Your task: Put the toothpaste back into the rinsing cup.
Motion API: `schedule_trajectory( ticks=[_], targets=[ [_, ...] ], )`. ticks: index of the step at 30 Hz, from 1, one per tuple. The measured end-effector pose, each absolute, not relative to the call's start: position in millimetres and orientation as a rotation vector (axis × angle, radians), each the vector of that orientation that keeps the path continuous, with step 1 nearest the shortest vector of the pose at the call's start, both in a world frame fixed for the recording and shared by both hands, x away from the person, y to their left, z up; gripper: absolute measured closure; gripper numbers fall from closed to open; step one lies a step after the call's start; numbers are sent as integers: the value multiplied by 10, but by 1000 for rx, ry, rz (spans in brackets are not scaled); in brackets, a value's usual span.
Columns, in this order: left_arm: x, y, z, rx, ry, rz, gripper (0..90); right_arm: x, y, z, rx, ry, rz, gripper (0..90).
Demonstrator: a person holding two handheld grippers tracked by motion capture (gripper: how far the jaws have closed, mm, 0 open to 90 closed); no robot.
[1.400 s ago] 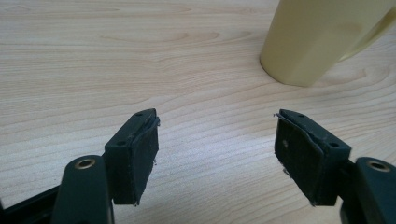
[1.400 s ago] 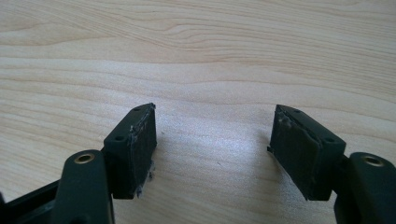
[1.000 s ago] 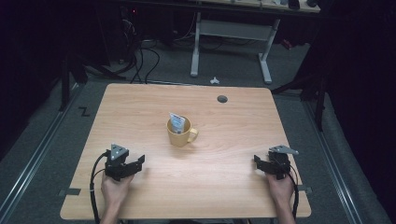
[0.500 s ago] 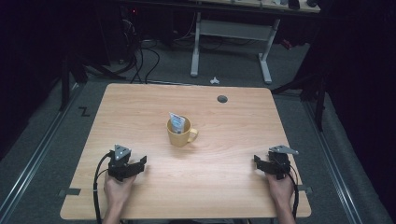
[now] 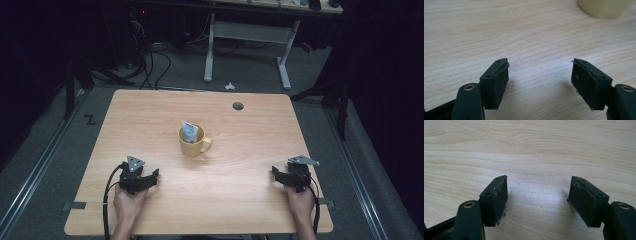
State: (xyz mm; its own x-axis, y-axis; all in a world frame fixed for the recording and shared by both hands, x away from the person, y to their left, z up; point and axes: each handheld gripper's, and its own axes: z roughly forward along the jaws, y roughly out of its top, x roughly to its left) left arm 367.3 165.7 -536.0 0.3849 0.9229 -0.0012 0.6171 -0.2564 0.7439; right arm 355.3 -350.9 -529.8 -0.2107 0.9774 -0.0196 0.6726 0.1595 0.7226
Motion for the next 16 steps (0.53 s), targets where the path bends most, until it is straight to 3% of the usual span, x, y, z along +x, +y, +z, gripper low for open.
schedule_trajectory(
  ticks=[16],
  targets=[
    [3666, 1650, -5362, 1977, 1335, 579, 249, 3549, -3502, -5299, 1557, 1953, 818, 316]
  ],
)
